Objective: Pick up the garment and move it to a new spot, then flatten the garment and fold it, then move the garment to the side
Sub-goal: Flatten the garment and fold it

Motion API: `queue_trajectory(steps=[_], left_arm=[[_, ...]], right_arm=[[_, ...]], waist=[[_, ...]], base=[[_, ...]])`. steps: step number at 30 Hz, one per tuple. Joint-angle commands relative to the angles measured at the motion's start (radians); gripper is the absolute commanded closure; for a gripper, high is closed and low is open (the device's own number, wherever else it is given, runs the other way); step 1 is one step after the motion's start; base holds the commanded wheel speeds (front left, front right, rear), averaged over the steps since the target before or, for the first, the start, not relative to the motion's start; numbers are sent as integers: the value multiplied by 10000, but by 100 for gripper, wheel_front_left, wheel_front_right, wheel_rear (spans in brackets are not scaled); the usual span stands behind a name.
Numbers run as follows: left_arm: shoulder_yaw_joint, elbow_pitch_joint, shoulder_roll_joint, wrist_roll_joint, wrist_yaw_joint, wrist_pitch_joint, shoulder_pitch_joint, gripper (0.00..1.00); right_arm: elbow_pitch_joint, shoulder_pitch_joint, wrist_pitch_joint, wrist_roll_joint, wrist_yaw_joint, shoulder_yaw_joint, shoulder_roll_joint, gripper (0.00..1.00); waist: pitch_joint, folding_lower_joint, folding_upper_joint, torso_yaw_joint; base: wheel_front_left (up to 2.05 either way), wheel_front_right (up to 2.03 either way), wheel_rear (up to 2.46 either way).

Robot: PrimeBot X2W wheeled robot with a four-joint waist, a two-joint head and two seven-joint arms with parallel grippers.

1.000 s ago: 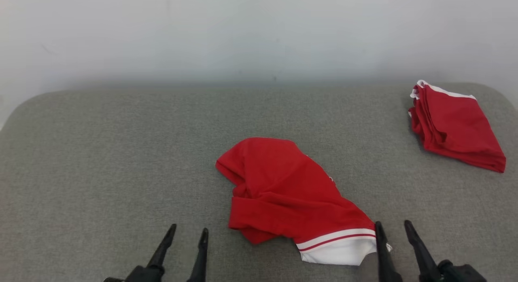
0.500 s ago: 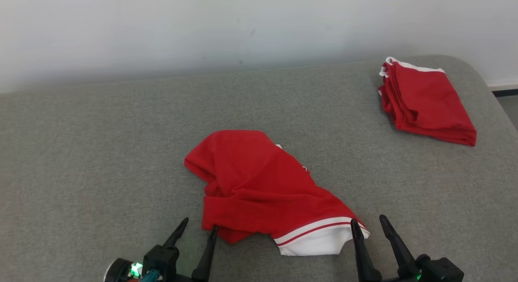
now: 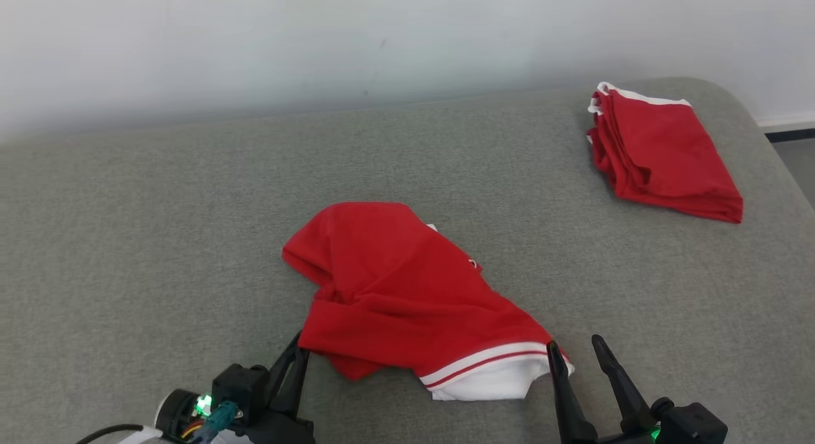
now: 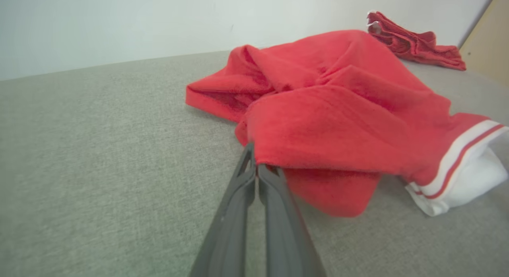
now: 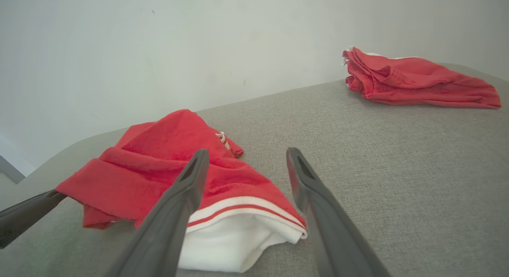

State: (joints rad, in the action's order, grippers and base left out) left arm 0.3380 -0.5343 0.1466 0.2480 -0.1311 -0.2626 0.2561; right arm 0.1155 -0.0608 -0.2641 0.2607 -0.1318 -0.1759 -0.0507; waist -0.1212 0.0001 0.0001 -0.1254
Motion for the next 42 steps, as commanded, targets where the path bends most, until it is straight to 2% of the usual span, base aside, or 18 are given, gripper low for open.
queue_trajectory(steps=[1, 5, 11, 15, 18, 23, 30, 31, 32, 33, 34, 35, 36, 37, 42], left_arm=[[-63, 270, 98, 49, 14, -29, 67, 100], [-245, 994, 226, -136, 17, -29, -128, 100], [-563, 2659, 713, -843, 34, -29, -921, 100], [-691, 3148, 827, -1097, 146, -29, -1629, 100], [-629, 3274, 646, -1117, 177, -29, -2246, 100], [-195, 2633, 198, -966, 107, -27, -2968, 100], [470, 1685, -272, -760, 16, -29, -2898, 100], [453, 1644, -277, -740, 10, -29, -2873, 91], [370, 1663, -263, -716, 7, -29, -2857, 66], [259, 1698, -234, -703, 4, -29, -2840, 69], [131, 1743, -194, -700, 18, -29, -2836, 68], [-42, 1819, -183, -685, 90, -29, -2831, 58], [-206, 1866, -159, -679, 145, -29, -2859, 6], [-349, 1923, -141, -675, 160, -29, -2893, 0], [-1080, 2465, -138, -542, 139, -29, -3279, 0]], right_arm=[[-31, -33, 2, 156, 19, 26, 5, 0], [-22, -81, 2, 208, 19, -21, 5, 0], [51, -227, 2, 271, 19, -33, 4, 0], [93, -198, 2, 210, 19, -35, 4, 0], [122, -153, 2, 168, 19, 37, 4, 0], [203, -199, 2, 110, 19, 136, 4, 0], [286, -194, 2, 79, 19, 244, 4, 0], [289, -204, 2, 85, 19, 264, 4, 0], [292, -216, 2, 100, 19, 273, 5, 0], [305, -231, 2, 117, 19, 287, 5, 0], [324, -240, 2, 130, 19, 279, 6, 0], [330, -250, 2, 144, 19, 291, 5, 0], [340, -257, 2, 156, 19, 266, 5, 0], [347, -266, 2, 160, 19, 268, 5, 0], [378, -298, 2, 206, 19, 261, 5, 0]], waist=[[84, -1, -1, 293], [178, -1, -1, 645], [458, -1, -1, 1444], [484, -1, -1, 1691], [428, -1, -1, 1784], [386, -1, -1, 1840], [390, -1, -1, 2026], [400, -1, -1, 2073], [406, -1, -1, 2123], [413, -1, -1, 2178], [421, -1, -1, 2225], [431, -1, -1, 2282], [441, -1, -1, 2317], [446, -1, -1, 2359], [474, -1, -1, 2473]], base=[[0, 0, 0], [0, 0, 0], [0, 0, 0], [0, 0, 0], [0, 0, 0], [0, 0, 0], [0, 0, 0], [0, 0, 0], [0, 0, 0], [0, 0, 0], [0, 0, 0], [0, 0, 0], [0, 0, 0], [0, 0, 0], [0, 0, 0]])
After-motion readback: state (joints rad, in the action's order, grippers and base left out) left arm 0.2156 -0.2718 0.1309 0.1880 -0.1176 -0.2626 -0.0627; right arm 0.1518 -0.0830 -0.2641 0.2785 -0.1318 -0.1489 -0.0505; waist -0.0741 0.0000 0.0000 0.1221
